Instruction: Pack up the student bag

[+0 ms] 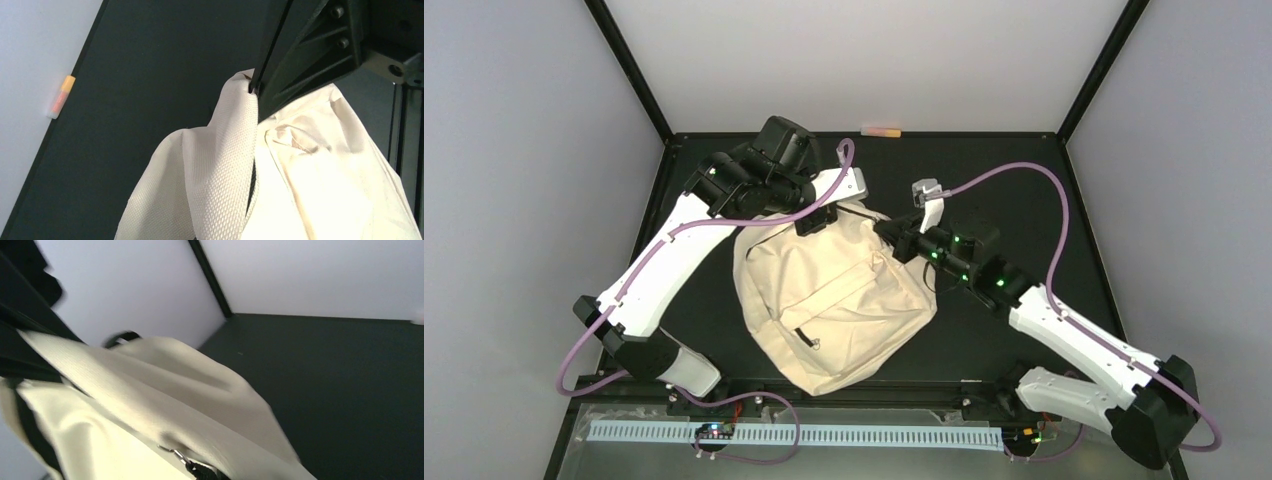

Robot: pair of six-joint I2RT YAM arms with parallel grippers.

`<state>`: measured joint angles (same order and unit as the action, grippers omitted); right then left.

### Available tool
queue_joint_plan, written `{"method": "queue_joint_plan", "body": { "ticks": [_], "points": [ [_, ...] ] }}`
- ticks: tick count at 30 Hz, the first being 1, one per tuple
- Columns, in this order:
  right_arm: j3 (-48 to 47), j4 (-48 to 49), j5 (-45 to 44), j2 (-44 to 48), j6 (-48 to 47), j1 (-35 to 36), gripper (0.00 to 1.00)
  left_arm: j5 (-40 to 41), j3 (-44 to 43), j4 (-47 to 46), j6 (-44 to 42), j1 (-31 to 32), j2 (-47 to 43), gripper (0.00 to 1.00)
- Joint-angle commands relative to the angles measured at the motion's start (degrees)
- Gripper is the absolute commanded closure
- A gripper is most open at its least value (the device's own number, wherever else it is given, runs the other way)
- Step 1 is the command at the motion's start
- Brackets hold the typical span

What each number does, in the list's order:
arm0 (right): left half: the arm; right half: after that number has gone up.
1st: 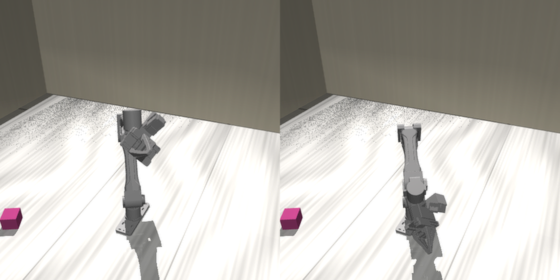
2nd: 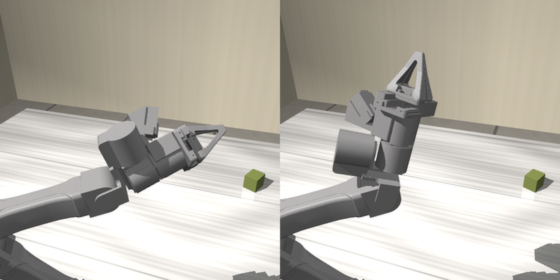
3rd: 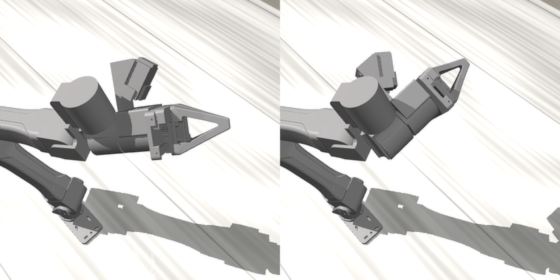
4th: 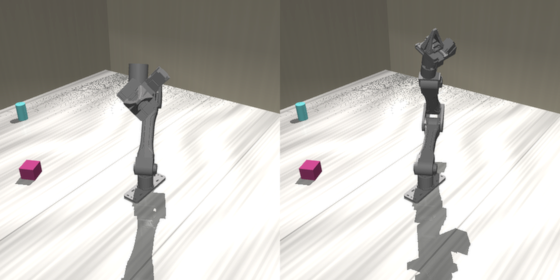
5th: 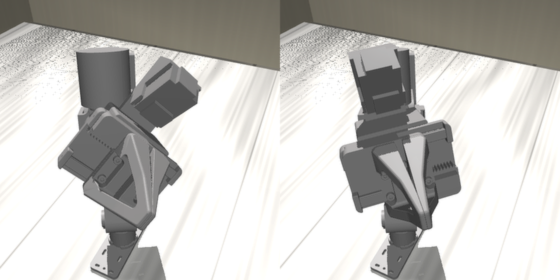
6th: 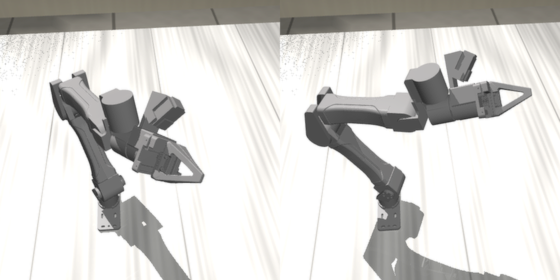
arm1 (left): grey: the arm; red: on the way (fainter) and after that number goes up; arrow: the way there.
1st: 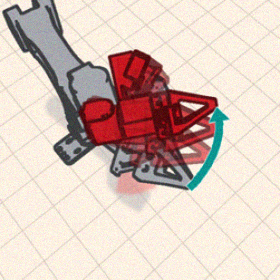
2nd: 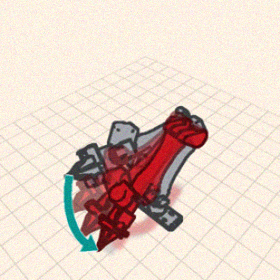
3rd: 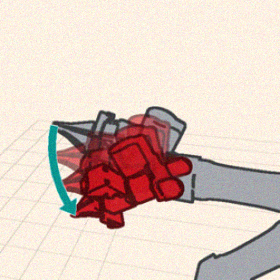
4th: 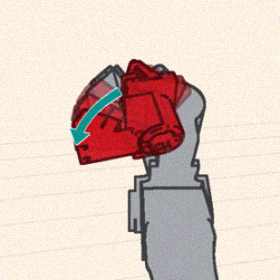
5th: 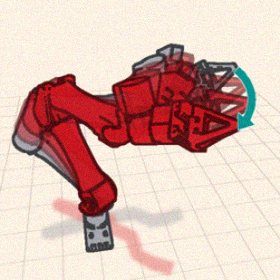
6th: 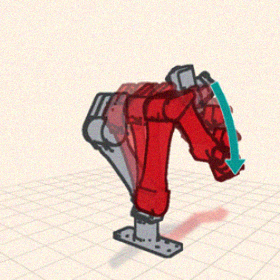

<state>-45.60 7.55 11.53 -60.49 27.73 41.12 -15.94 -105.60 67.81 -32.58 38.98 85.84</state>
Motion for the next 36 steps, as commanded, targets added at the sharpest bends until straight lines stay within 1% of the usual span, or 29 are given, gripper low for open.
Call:
{"method": "queue_joint_plan", "body": {
  "ticks": [1,5,8,13,18,20,22,24,26,28,31,36],
  "points": [
    [3.1,-15.7,-13.2,2.1,-10.2,-1.7,0.99,2.8,-4.9,0.5,-1.0,-0.4,-2.2,0.98],
    [9.0,-19.1,-13.2,1.2,-12.0,-3.7,0.99,2.8,-7.0,1.8,-1.5,-0.3,-2.2,0.98],
    [12.9,-18.3,-11.3,1.4,-10.5,-4.5,0.99,3.5,-8.5,2.1,-2.0,-0.4,-2.2,0.98],
    [16.6,-16.7,-8.6,1.2,-8.9,-5.2,0.99,4.3,-9.7,1.9,-1.8,-0.8,-2.1,0.99],
    [15.8,-13.3,0.5,2.2,-9.6,-5.2,0.99,-1.4,-11.7,1.9,0.5,-1.1,-1.9,0.98],
    [13.2,-15.1,1.5,1.5,-10.5,-5.2,0.99,-2.2,-13.6,1.9,1.6,-1.3,-1.6,0.98],
    [11.4,-17.7,1.3,-0.3,-11.9,-5.2,0.99,-4.5,-17.3,2.0,3.5,-3.0,-0.9,0.98],
    [11.6,-18.6,2.1,-2.9,-12.3,-5.4,0.99,-6.6,-20.9,1.1,6.0,-5.5,-0.3,0.98],
    [12.6,-18.6,4.0,-5.6,-11.6,-5.6,0.99,-7.3,-22.4,-0.4,7.8,-7.7,-0.2,0.98],
    [14.5,-17.3,5.1,-7.2,-10.0,-5.7,0.99,-7.7,-22.5,-0.7,8.1,-9.1,-0.2,0.98],
    [16.8,-15.9,5.4,-6.7,-8.6,-5.8,0.99,-9.1,-20.3,-0.8,8.1,-9.4,-0.7,0.98],
    [13.3,-20.0,4.9,-2.9,-9.9,-5.8,0.99,-11.4,-18.5,-1.1,7.9,-9.4,-0.7,0.98]
  ]
}}
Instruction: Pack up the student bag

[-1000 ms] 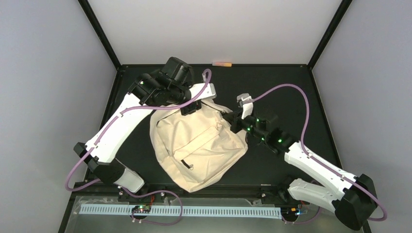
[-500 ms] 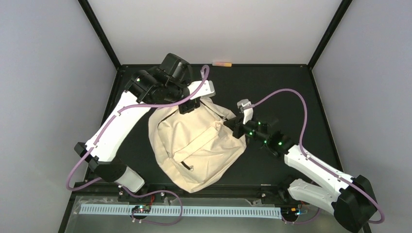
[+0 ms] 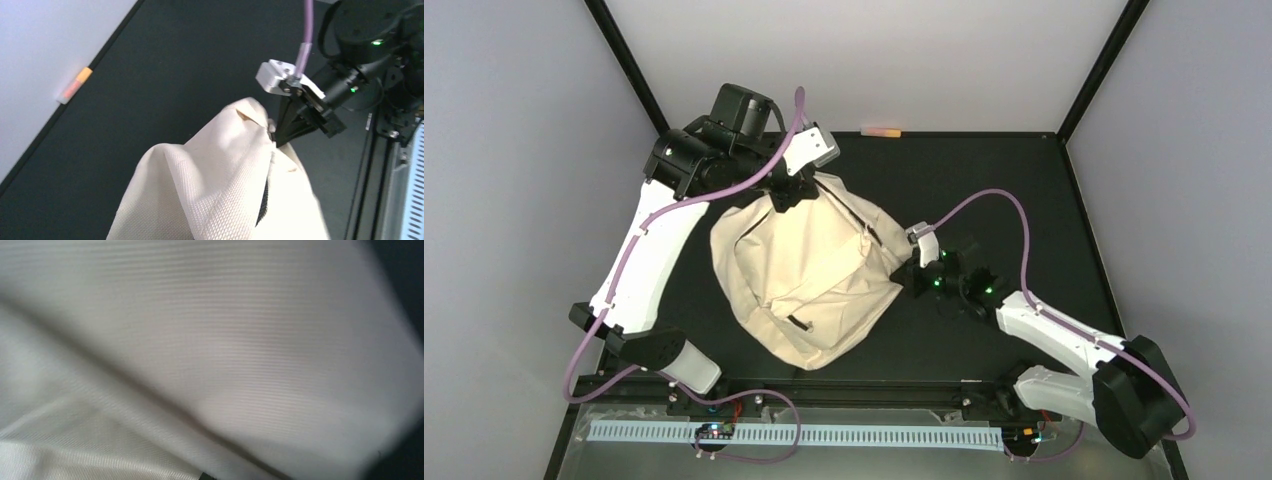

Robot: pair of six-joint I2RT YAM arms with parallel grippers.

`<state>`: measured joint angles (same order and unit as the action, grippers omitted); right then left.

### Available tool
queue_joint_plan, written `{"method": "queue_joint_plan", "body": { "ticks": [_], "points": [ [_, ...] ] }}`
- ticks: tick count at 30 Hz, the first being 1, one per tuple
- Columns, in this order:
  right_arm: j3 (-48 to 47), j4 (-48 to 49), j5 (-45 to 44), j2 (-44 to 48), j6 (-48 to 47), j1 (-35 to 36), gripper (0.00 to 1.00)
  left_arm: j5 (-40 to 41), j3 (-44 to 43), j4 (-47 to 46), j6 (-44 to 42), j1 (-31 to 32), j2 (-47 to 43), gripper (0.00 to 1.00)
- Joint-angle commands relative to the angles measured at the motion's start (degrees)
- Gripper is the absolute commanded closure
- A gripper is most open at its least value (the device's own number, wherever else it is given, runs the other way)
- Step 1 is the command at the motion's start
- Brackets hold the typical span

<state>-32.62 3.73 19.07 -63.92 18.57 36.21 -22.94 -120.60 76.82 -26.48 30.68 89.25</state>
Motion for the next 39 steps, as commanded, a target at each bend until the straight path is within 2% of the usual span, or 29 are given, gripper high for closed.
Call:
{"method": "queue_joint_plan", "body": {
  "ticks": [1,3,5,7,11,15,21,26,27,28,29,30,31,33,37,39],
  "points": [
    [-0.8,-17.1,-2.6,1.5,-1.3,-0.9,0.99,-5.6,-3.0,-10.2,1.8,-1.1,-4.0,0.98],
    [-3.8,-18.8,-2.7,3.9,-2.4,-0.9,0.96,-8.3,-1.6,-10.5,2.0,-1.1,-4.2,0.98],
    [-6.8,-20.7,-2.2,6.3,-3.7,-1.0,0.78,-9.5,0.1,-11.2,2.1,-0.9,-4.5,0.98],
    [-10.0,-22.9,-2.4,7.7,-4.6,-0.9,0.7,-7.9,3.1,-13.2,1.8,-1.1,-4.8,0.98],
    [-15.0,-26.8,-4.6,8.5,-5.3,-0.9,0.66,-0.8,12.6,-18.8,1.0,-3.4,-3.7,0.99],
    [-17.3,-28.9,-6.8,9.0,-5.1,-1.0,0.63,4.9,19.0,-22.1,-0.4,-6.5,1.7,0.98],
    [-18.0,-30.9,-10.0,8.2,-4.6,-1.4,0.6,12.3,17.7,-29.4,-0.2,-12.3,13.7,0.98],
    [-17.0,-30.4,-10.9,8.1,-3.3,-2.3,0.57,17.1,14.7,-33.5,0.0,-14.0,22.7,0.95],
    [-16.7,-30.2,-11.0,8.3,-3.1,-2.6,0.57,17.8,14.2,-33.6,0.1,-14.2,24.1,0.91],
    [-16.4,-30.2,-11.4,8.6,-2.9,-2.9,0.56,18.4,13.8,-33.7,0.4,-14.4,25.3,0.81],
    [-16.1,-30.3,-11.8,8.8,-2.7,-3.3,0.56,18.9,13.1,-33.7,0.9,-14.6,26.1,0.49],
    [-15.8,-30.4,-12.3,9.2,-2.6,-3.9,0.55,19.7,12.4,-33.7,1.4,-15.0,26.8,0.23],
    [-15.5,-30.4,-13.0,9.4,-2.4,-4.4,0.54,20.7,11.3,-33.8,2.3,-15.6,27.2,0.04],
    [-14.9,-30.4,-13.8,10.2,-2.0,-6.0,0.51,21.8,8.2,-33.5,4.0,-17.1,27.1,0.01],
    [-13.4,-29.3,-14.0,11.7,-1.2,-11.8,0.36,21.3,-1.1,-31.1,7.0,-21.6,26.0,0.01],
    [-12.9,-28.5,-12.9,12.3,-0.7,-15.2,0.27,19.2,-3.0,-31.3,7.7,-25.3,24.5,0.01]
  ]
}}
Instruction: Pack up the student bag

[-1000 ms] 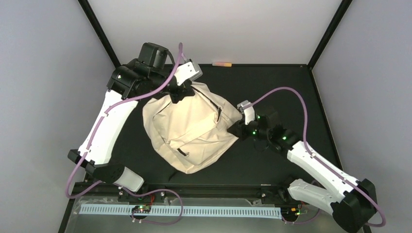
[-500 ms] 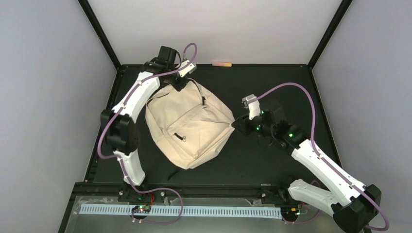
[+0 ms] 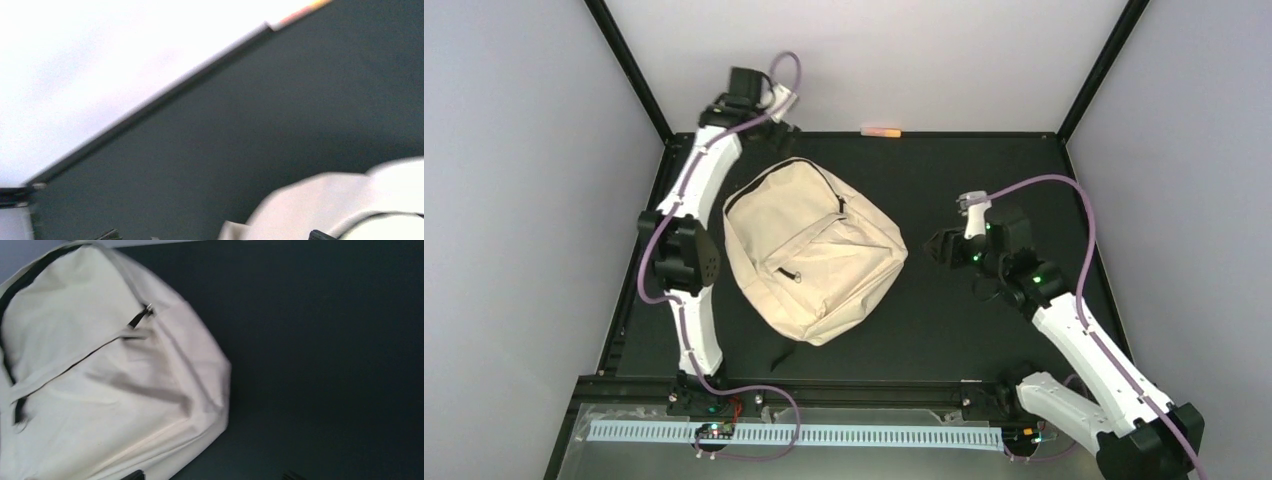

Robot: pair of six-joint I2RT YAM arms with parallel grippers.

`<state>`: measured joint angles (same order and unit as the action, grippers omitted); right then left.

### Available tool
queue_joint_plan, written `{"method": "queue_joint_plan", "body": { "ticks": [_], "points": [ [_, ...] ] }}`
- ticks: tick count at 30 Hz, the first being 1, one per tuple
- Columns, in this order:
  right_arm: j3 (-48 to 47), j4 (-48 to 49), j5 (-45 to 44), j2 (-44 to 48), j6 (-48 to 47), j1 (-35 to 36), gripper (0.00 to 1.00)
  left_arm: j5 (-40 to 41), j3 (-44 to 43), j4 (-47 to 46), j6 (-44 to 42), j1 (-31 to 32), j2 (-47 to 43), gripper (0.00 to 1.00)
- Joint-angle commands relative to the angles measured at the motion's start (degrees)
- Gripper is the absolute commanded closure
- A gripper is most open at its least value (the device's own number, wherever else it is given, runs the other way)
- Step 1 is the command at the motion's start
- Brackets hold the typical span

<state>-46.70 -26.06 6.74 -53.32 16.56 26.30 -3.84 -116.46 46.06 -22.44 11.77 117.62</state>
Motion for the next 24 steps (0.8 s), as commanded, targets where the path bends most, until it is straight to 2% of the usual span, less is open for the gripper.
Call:
{"method": "queue_joint_plan", "body": {
  "ticks": [1,2,4,7,10,13,15,20,24],
  "points": [
    [1.4,1.7,-0.1,1.9,1.6,-6.8,0.22,-1.3,-7.3,-1.0,4.0,-8.2,-4.8,0.01],
    [1.6,2.2,0.6,2.0,1.6,-8.3,0.11,-2.8,-7.5,-1.1,4.4,-10.0,-5.5,0.01],
    [1.8,2.4,1.1,1.9,1.6,-10.7,0.01,-4.0,-7.6,-0.7,5.0,-13.6,-6.5,0.01],
    [1.9,3.6,1.2,2.1,1.2,-14.8,0.0,-6.4,-5.2,0.4,6.3,-19.2,-8.4,0.01],
    [3.2,7.1,1.0,3.4,2.3,-21.6,0.0,-8.8,1.6,0.1,6.7,-23.8,-11.5,0.01],
    [7.2,15.4,2.5,5.4,6.0,-30.1,0.0,-9.1,14.5,-3.8,8.0,-26.8,-15.6,0.01],
    [10.2,21.0,-0.3,5.9,7.8,-32.9,0.0,-9.4,24.4,-9.7,9.5,-28.3,-20.2,0.01],
    [12.5,24.9,-12.8,4.6,10.2,-33.2,0.0,-6.5,51.1,-30.7,13.4,-29.0,-32.4,0.01],
    [16.6,29.9,-18.6,4.3,11.2,-33.3,0.0,-14.9,70.8,-50.6,17.5,-28.8,-40.9,0.01]
  ]
}}
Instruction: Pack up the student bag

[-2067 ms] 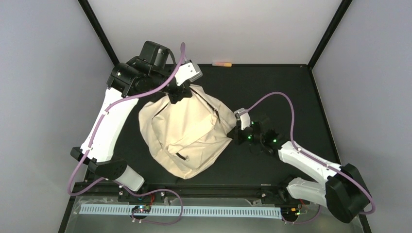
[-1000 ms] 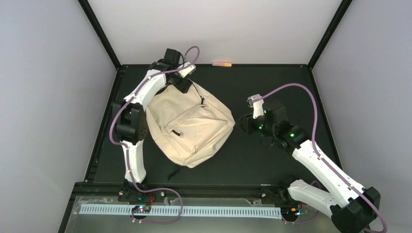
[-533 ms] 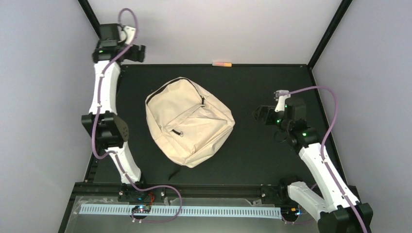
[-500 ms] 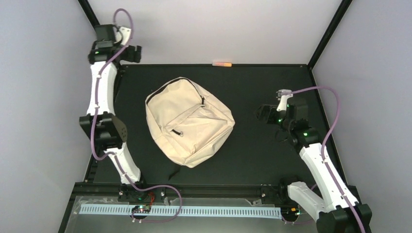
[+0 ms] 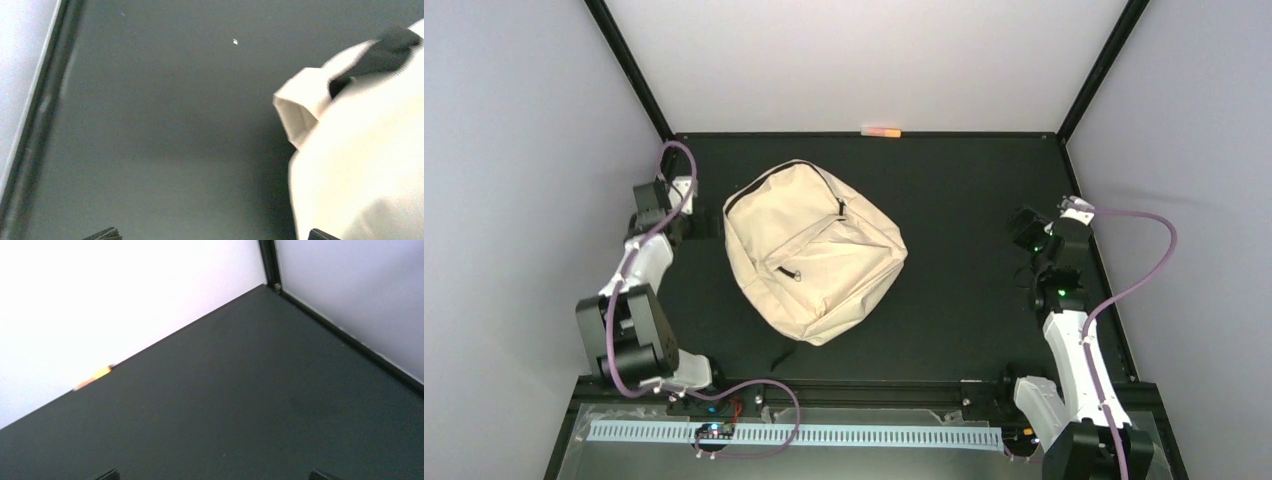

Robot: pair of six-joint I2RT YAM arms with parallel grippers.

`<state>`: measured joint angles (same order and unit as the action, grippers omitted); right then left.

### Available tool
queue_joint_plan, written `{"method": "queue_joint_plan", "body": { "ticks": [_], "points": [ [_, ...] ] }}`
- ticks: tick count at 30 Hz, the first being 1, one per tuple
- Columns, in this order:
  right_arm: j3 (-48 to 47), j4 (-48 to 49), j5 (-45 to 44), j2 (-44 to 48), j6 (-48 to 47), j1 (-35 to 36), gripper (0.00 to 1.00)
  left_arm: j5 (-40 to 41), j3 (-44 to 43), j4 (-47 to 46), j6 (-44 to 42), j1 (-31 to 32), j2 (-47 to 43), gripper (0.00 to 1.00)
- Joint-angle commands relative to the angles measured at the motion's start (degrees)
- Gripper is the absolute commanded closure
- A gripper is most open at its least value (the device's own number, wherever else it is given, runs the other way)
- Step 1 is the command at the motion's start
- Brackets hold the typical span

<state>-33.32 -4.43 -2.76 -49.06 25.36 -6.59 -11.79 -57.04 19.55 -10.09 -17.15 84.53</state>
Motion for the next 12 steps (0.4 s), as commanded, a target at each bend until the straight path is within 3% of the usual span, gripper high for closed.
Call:
{"method": "queue_joint_plan", "body": {
  "ticks": [1,4,12],
  "points": [
    [4.7,9.8,-11.0,-0.1,2.8,-0.3,0.0,-7.6,15.3,-28.9,6.0,0.3,-9.5,0.01],
    [8.4,12.2,-15.1,-0.5,3.0,-0.4,0.0,-8.0,23.8,-38.6,9.0,0.9,-12.9,0.01],
    [13.5,17.5,-19.1,-1.0,3.7,-0.4,0.0,-5.5,29.5,-45.8,9.1,4.6,-11.7,0.01]
  ]
}}
